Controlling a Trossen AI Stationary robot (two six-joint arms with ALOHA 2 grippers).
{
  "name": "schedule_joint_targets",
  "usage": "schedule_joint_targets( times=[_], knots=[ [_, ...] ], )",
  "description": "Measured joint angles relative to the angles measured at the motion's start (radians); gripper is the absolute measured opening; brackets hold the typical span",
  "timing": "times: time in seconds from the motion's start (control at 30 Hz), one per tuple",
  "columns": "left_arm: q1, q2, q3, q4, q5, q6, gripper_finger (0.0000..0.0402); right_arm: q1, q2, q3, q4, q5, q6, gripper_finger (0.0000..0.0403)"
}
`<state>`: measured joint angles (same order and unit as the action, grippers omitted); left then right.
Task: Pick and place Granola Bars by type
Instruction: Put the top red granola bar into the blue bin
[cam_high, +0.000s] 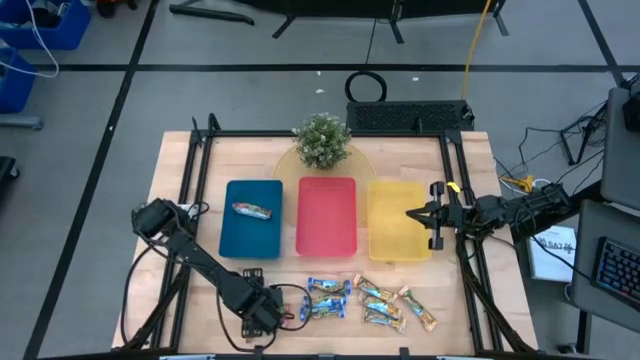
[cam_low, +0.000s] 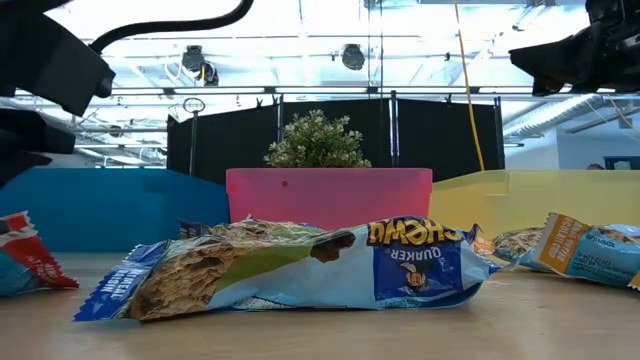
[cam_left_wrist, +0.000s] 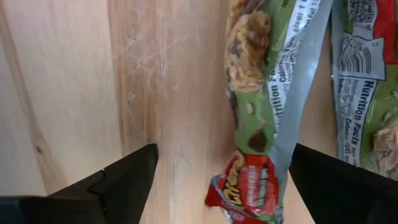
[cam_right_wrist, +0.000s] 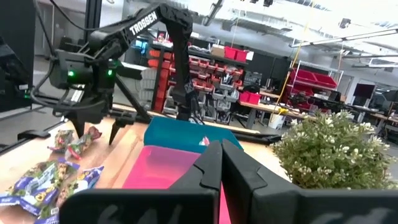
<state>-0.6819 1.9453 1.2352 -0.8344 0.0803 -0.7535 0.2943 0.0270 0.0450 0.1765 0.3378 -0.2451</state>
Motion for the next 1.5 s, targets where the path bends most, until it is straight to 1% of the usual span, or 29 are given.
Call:
schedule_joint_targets(
  times=[0.07, 0.13, 0.3, 0.47, 0.57, 0.63, 0.77, 0.9, 1.0, 1.07, 1.13, 1.2, 1.23, 1.27, 1.33, 1.4, 1.43, 1.5],
  knots=[
    [0.006, 0.0, 0.0, -0.003, 0.015, 0.01, 0.0338, 0.0, 0.001, 0.0, -0.004, 0.0, 0.004, 0.0],
    [0.012, 0.0, -0.001, -0.005, 0.025, 0.013, 0.0309, 0.0, 0.001, 0.0, -0.001, 0.0, 0.013, 0.0],
    [0.031, -0.002, -0.003, -0.017, 0.033, 0.013, 0.0217, 0.0, 0.001, 0.0, -0.002, 0.0, 0.024, 0.0],
    [0.042, -0.015, -0.006, -0.022, 0.035, 0.063, 0.0133, 0.0, 0.001, 0.0, -0.002, 0.0, 0.024, 0.0],
    [0.04, -0.031, -0.008, -0.01, 0.032, 0.1, 0.0098, 0.0, 0.001, 0.0, -0.003, 0.0, 0.025, 0.0],
    [0.04, -0.047, -0.006, -0.012, 0.027, 0.12, 0.0083, 0.0, 0.001, 0.0, -0.003, 0.0, 0.025, 0.0],
    [0.041, -0.088, -0.006, -0.031, 0.002, 0.14, 0.0074, 0.0, 0.001, 0.0, -0.003, 0.0, 0.036, 0.0],
    [0.041, -0.177, -0.004, -0.032, -0.055, 0.141, 0.0075, 0.0, 0.001, 0.0, -0.003, 0.0, 0.05, 0.0],
    [0.049, -0.277, -0.004, -0.058, -0.145, 0.163, 0.0075, 0.0, 0.001, 0.0, -0.002, 0.0, 0.05, 0.0],
    [0.071, -0.356, -0.002, -0.098, -0.24, 0.18, 0.0075, 0.0, 0.001, 0.0, -0.002, 0.0, 0.05, 0.0],
    [0.102, -0.433, -0.002, -0.179, -0.381, 0.17, 0.0075, 0.0, 0.001, 0.0, -0.002, 0.0, 0.049, 0.0],
    [0.148, -0.493, -0.001, -0.283, -0.526, 0.12, 0.0075, 0.0, 0.001, 0.0, -0.002, 0.0, 0.049, 0.0],
    [0.177, -0.516, -0.001, -0.338, -0.584, 0.087, 0.0075, 0.0, 0.001, 0.0, -0.002, 0.0, 0.049, 0.0],
    [0.206, -0.533, -0.001, -0.391, -0.62, 0.053, 0.0075, 0.0, 0.001, 0.0, -0.002, 0.0, 0.049, 0.0],
    [0.275, -0.543, -0.001, -0.473, -0.635, 0.006, 0.0075, 0.0, 0.001, 0.0, -0.002, 0.0, 0.048, 0.0],
    [0.332, -0.54, -0.015, -0.506, -0.631, -0.007, 0.0075, 0.0, 0.001, 0.0, -0.002, 0.0, 0.047, 0.0],
    [0.355, -0.539, -0.032, -0.492, -0.628, 0.003, 0.0075, 0.0, 0.0, 0.0, -0.002, 0.0, 0.044, 0.0],
    [0.398, -0.533, -0.088, -0.41, -0.612, 0.063, 0.0075, 0.0, 0.0, 0.0, -0.001, 0.0, 0.039, 0.0]
  ],
)
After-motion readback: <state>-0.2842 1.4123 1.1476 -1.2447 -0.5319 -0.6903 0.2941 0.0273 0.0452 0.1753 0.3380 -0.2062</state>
